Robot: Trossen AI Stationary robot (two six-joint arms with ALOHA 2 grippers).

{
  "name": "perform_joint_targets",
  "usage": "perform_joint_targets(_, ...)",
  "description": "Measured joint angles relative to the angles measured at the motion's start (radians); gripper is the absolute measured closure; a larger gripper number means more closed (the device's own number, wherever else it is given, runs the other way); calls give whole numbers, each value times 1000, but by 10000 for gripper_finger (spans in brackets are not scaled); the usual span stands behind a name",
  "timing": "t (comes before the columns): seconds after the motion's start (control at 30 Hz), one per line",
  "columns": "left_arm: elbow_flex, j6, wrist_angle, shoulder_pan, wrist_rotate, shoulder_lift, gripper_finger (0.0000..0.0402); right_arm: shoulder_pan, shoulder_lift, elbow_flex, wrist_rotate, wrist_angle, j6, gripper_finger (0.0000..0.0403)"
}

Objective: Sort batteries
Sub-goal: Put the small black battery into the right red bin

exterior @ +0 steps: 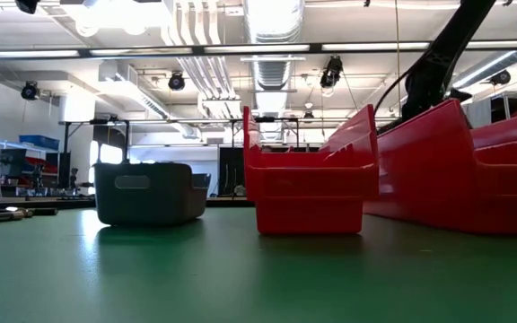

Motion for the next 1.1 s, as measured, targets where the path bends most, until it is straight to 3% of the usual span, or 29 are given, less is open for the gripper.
perform_joint_targets(0.43, 0, 18, 39, 0, -18, 13, 251, 2, -91, 96, -23, 12, -111, 336)
perform_joint_targets(0.7, 0, 18, 44, 0, 9, 13, 251, 1, -116, 96, 21, 32, -131, 267)
perform_joint_targets(0.93, 0, 24, 60, 0, 40, 13, 251, -61, -43, 92, 28, 217, -323, 189)
perform_joint_targets(1.1, 1, -3, 59, 0, 62, 10, 251, -139, -6, 92, -19, 272, -432, 180)
